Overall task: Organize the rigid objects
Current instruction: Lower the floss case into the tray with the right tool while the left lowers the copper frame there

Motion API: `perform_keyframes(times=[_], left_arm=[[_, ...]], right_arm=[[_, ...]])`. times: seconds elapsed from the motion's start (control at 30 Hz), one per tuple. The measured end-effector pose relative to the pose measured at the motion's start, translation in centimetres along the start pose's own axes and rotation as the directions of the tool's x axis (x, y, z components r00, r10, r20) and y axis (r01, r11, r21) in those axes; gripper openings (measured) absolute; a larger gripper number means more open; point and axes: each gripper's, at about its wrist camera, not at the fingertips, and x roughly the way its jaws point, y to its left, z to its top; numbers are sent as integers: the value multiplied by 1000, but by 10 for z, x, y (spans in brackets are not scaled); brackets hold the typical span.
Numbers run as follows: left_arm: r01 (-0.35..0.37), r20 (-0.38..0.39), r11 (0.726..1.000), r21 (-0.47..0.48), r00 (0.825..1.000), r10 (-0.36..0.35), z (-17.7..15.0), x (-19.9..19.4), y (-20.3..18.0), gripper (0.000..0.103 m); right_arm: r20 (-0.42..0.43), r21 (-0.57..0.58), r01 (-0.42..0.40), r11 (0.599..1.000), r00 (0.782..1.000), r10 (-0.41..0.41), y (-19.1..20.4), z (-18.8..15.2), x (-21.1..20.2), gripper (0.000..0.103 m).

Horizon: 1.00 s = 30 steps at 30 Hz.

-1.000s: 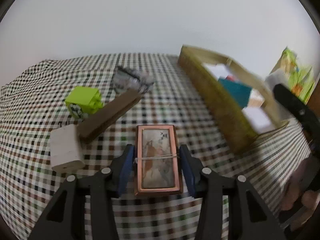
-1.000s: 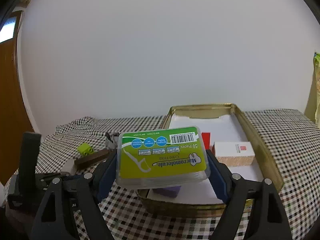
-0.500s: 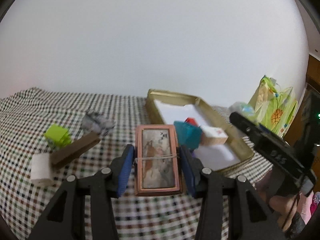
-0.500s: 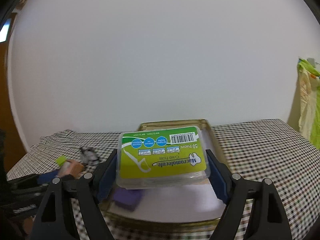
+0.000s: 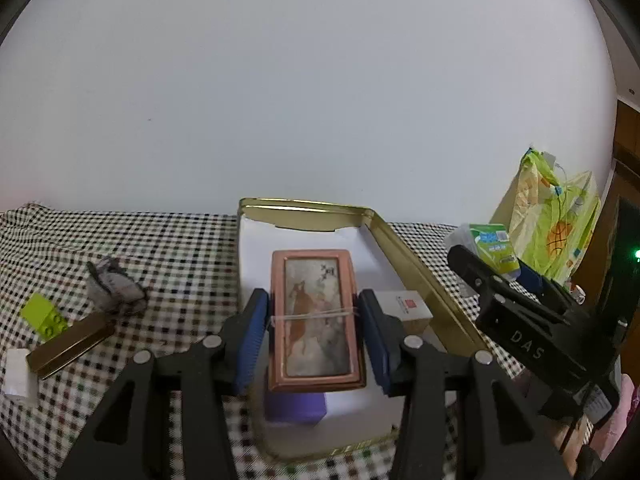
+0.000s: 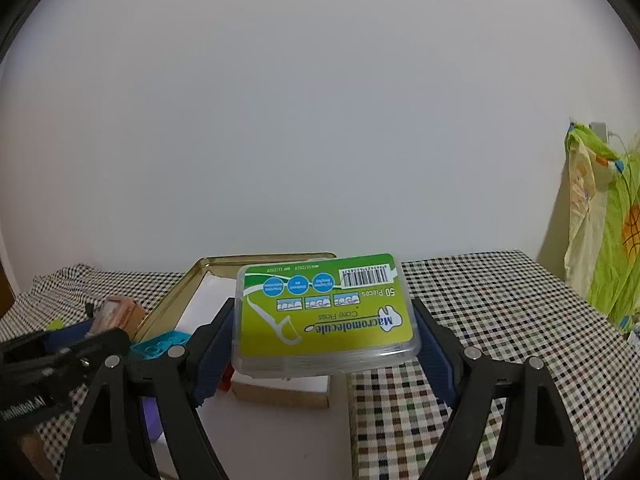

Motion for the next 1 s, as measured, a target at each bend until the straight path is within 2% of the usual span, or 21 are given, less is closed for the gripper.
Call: perform_keyframes(times=[0.07,0.17,0.37,0.7,0.9,1.0], left_arm=[[4,-15,1000,1,1000,-4,-1,6,-5,46],[-8,-32,998,62,999,10,-13,7,-13,46],[8,-74,995,95,997,-1,-22,11,-21,45],[-85,-44,973,214,994,96,-28,13,-36,45],[-100,-50,974,204,992,112,-30,15,-34,45],[-102,-49,975,196,992,114,-30,15,-32,45]], right_arm=[[-24,25,-17,1000,1000,17,-4,-1,3,83],[-68,51,-22,998,997,26,-8,-1,8,83],[-138,-1,-37,999,990,36,3,-11,17,83],[-189,-36,-61,997,981,53,12,-20,29,83],[-189,-53,-53,997,981,42,20,-21,26,83],[-193,-36,-78,996,979,69,19,-21,26,83]])
